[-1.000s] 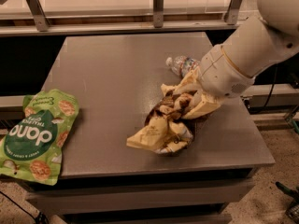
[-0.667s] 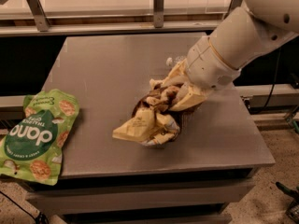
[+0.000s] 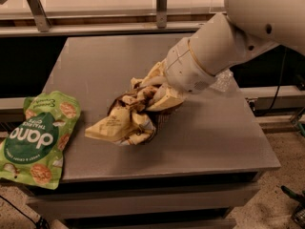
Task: Move brown chip bag near green rice chip bag
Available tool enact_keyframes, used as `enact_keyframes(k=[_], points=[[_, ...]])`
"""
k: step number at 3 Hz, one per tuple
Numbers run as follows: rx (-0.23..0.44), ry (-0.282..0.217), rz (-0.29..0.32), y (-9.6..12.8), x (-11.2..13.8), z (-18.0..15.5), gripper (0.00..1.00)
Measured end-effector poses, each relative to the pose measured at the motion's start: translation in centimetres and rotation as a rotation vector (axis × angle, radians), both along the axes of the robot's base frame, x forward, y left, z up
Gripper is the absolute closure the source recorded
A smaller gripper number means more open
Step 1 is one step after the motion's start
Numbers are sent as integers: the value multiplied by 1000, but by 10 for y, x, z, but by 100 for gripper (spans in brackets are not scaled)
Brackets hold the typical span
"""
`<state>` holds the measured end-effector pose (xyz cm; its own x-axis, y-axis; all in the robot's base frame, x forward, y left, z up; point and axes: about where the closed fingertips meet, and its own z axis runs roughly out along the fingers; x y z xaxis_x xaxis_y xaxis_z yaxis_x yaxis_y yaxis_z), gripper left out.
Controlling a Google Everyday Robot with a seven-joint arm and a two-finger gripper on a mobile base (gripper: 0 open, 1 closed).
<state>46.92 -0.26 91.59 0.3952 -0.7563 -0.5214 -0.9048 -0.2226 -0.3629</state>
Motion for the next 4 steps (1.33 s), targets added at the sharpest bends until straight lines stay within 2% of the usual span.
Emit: enact_keyframes(k=[2,3,4], points=[[17,-77,96,41,-10,-4,100],[15,-102,138,53,-17,-2,100],[3,-111,163,62,-20,-3,86]])
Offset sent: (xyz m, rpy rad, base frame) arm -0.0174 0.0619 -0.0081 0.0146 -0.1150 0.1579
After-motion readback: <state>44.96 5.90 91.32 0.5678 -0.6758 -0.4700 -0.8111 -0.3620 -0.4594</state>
